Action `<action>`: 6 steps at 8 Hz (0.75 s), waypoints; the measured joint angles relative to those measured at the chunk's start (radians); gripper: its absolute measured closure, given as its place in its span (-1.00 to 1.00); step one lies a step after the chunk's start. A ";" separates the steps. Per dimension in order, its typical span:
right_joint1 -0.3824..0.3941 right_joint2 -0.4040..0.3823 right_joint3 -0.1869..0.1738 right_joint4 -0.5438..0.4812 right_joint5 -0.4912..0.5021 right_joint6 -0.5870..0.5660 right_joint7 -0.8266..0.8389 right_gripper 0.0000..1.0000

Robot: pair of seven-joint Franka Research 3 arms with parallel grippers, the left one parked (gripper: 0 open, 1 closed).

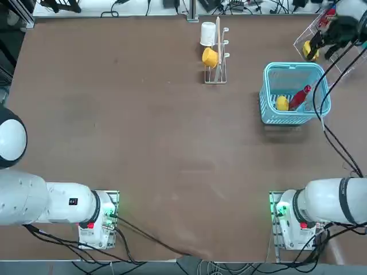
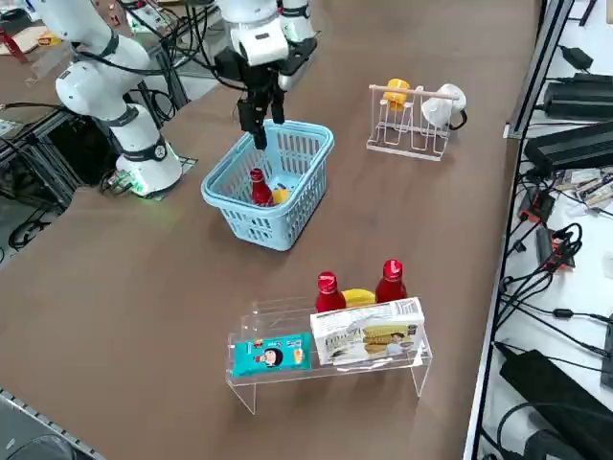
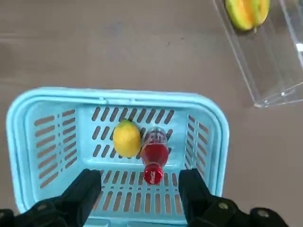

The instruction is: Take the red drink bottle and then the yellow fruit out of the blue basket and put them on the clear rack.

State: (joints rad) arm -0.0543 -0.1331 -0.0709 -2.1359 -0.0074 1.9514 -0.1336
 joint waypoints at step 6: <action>-0.034 -0.031 0.000 -0.182 -0.002 0.137 -0.001 -1.00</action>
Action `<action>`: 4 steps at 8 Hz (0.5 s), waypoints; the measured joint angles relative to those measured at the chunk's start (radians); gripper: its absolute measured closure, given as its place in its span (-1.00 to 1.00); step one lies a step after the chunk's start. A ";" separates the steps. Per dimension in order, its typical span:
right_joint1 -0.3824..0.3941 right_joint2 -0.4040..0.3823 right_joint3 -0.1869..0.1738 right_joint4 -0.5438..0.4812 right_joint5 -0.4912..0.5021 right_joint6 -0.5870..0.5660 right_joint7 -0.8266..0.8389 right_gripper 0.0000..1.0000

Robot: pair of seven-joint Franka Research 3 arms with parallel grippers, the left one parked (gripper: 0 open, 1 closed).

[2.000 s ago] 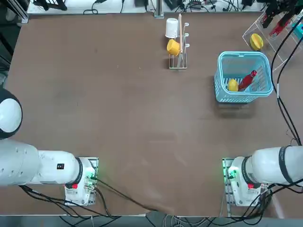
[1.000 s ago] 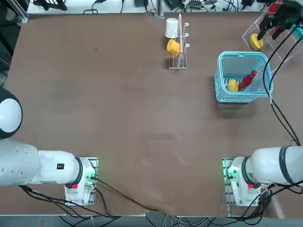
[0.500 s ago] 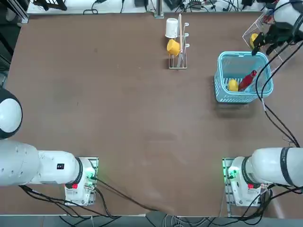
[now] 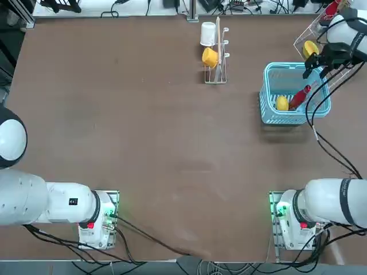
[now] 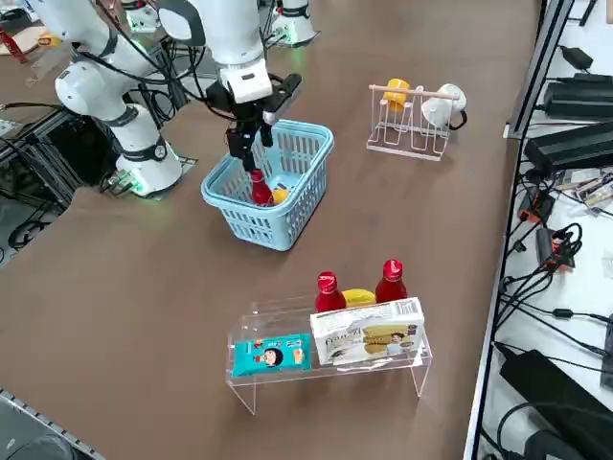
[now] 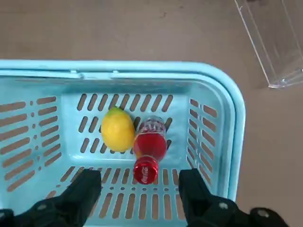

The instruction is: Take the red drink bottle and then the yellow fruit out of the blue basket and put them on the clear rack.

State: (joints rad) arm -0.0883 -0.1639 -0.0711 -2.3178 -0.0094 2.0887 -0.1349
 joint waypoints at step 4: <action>-0.013 0.022 0.000 -0.024 0.000 0.025 -0.006 -1.00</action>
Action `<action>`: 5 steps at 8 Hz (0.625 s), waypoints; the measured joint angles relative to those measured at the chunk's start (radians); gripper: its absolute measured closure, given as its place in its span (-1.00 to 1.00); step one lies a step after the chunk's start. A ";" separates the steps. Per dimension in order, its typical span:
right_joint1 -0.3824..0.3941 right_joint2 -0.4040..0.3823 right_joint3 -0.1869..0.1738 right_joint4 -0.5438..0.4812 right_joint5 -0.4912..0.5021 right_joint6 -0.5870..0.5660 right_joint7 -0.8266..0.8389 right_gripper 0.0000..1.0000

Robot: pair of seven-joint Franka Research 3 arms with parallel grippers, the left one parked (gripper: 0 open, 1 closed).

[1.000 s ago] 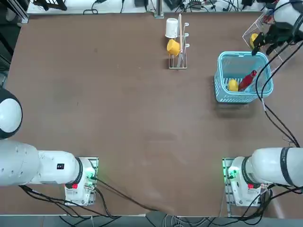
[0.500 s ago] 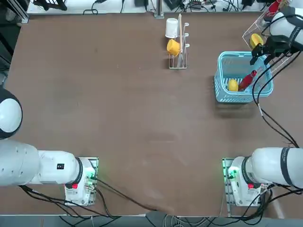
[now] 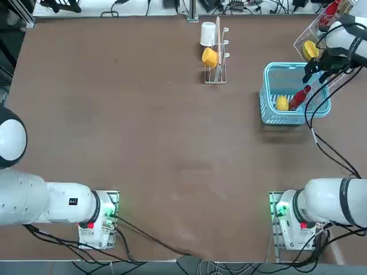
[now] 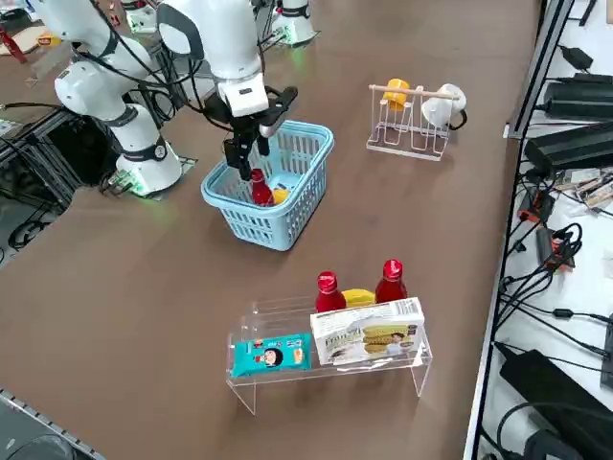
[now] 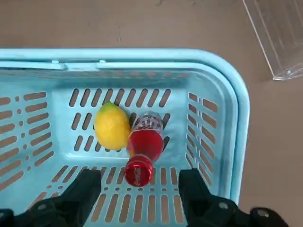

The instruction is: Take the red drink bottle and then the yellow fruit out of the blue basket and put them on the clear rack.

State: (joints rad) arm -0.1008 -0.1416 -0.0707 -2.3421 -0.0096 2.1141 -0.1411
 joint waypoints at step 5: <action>0.001 0.070 0.004 -0.001 0.000 0.055 -0.003 -0.95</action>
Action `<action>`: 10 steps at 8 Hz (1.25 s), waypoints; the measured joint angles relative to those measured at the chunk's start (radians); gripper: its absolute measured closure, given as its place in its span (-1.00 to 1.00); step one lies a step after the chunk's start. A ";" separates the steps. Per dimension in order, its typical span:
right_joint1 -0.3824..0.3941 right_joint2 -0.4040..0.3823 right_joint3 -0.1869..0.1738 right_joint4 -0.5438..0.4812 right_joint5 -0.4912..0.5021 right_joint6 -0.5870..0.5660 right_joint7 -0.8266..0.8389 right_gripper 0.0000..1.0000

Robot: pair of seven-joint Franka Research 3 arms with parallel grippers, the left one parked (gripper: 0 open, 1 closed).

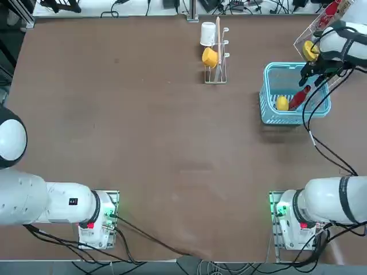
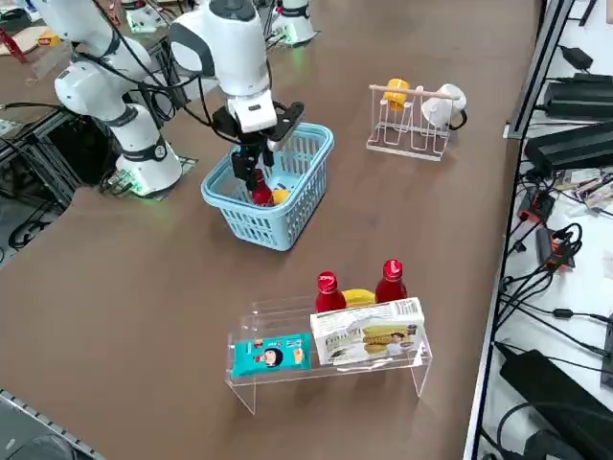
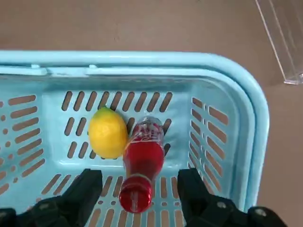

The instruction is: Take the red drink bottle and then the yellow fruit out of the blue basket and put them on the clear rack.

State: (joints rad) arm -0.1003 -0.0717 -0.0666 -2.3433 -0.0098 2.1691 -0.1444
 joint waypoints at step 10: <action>0.001 0.035 0.002 -0.001 0.000 -0.037 0.000 -0.45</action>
State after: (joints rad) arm -0.0992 -0.0363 -0.0641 -2.3441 -0.0098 2.1318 -0.1444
